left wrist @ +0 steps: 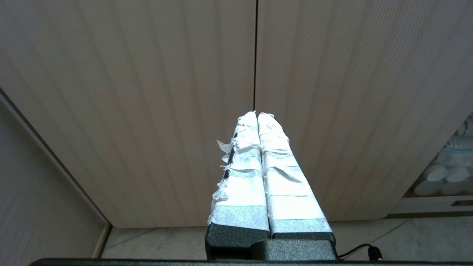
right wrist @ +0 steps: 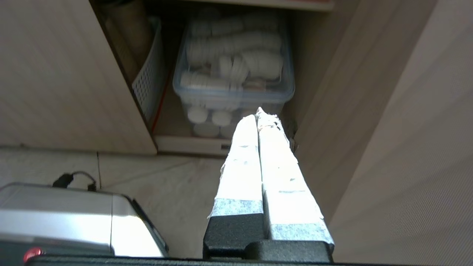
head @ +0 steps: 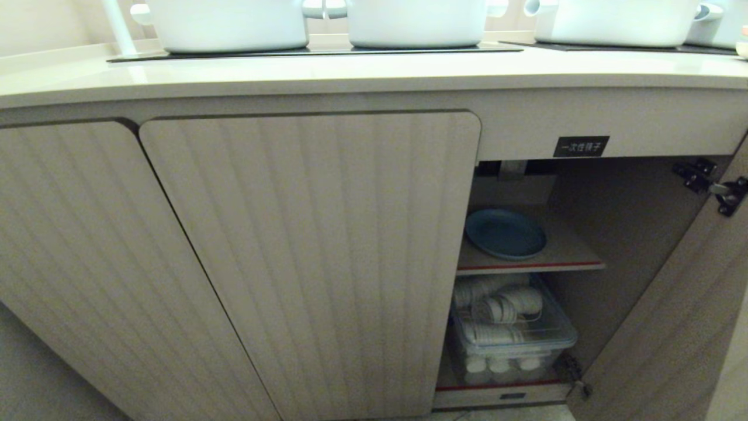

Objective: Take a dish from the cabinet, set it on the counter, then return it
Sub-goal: Close the cabinet door

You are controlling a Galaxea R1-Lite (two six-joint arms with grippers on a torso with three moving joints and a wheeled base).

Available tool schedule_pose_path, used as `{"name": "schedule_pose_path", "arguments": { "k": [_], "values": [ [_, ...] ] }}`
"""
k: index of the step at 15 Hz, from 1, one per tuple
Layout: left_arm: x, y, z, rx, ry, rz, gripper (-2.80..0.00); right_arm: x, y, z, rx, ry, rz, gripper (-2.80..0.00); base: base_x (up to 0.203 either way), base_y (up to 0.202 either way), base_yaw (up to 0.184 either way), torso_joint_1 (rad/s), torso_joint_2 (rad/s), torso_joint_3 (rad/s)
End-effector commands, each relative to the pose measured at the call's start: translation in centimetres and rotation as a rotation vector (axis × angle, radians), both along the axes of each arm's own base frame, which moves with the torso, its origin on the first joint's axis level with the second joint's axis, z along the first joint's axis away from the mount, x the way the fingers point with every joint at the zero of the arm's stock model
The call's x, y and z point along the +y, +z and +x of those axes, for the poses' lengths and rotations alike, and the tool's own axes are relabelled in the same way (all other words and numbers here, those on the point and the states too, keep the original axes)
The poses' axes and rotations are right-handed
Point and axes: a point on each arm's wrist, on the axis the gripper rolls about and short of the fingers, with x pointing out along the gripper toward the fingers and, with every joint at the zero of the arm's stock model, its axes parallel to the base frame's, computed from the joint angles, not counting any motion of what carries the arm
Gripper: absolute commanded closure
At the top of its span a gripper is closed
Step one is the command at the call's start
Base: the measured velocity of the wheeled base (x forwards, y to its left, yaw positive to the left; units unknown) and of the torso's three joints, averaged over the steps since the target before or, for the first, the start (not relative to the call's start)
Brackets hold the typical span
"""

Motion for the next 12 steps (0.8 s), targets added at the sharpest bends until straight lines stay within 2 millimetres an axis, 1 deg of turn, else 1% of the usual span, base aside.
{"name": "schedule_pose_path", "arguments": {
  "k": [1,4,8,12],
  "values": [
    [0.0,0.0,0.0,0.000,0.002,0.000,0.00,0.0,0.0,-0.2,-0.035,-0.011,-0.004,0.00,0.000,0.000,0.000,0.000,0.00,0.000],
    [0.0,0.0,0.0,0.000,0.000,0.000,0.00,0.0,-0.1,-0.7,-0.087,-0.014,-0.011,0.00,0.000,0.000,0.000,0.000,0.00,0.000],
    [0.0,0.0,0.0,0.000,0.000,0.000,0.00,0.0,-0.3,-1.7,-0.223,-0.014,-0.023,0.00,0.000,0.000,0.000,0.000,0.00,0.000],
    [0.0,0.0,0.0,0.000,0.000,0.000,0.00,0.0,-0.3,-1.7,-0.223,-0.013,-0.028,0.00,0.000,0.000,0.000,0.000,0.00,0.000]
  ]
}}
